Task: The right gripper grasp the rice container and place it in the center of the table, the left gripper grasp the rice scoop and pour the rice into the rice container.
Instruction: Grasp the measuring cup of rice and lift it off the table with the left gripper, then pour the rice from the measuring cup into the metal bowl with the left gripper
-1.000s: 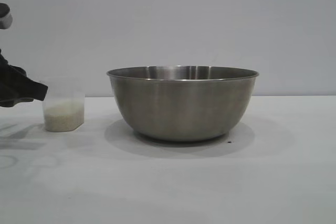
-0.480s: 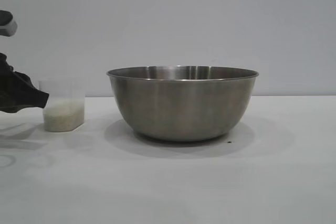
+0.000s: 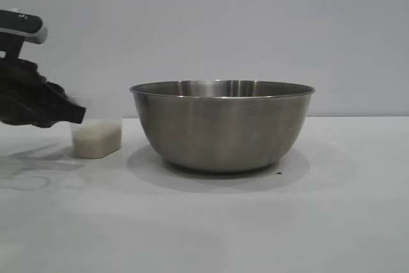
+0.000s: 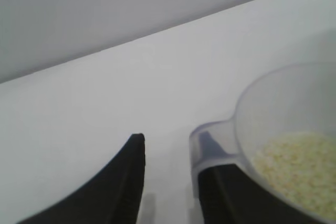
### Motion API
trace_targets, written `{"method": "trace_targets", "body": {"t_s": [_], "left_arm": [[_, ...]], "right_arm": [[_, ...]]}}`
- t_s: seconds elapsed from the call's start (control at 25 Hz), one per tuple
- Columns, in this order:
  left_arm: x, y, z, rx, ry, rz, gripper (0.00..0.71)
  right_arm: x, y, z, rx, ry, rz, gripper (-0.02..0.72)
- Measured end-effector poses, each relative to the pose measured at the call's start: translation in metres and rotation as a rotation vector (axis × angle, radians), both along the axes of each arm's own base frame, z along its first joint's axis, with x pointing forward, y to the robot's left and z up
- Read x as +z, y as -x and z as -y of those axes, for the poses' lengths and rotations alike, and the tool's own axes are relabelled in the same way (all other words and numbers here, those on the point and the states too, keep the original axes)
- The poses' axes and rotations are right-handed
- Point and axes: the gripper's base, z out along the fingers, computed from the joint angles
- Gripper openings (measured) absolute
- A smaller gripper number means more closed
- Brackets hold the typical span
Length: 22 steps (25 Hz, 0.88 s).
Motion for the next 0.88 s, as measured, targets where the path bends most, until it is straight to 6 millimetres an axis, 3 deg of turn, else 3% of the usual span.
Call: {"method": "trace_targets", "body": {"t_s": [0.2, 0.56, 0.88], "left_arm": [[0.019, -0.002, 0.001, -0.009, 0.008, 0.05, 0.0], [0.09, -0.001, 0.02, -0.235, -0.119, 0.325, 0.0], [0.112, -0.009, 0.04, -0.457, -0.286, 0.505, 0.0]], "right_arm": [[0.0, 0.0, 0.0, -0.001, -0.001, 0.0, 0.505], [0.0, 0.0, 0.0, -0.001, -0.001, 0.0, 0.505], [0.0, 0.0, 0.0, -0.001, -0.001, 0.0, 0.505]]}}
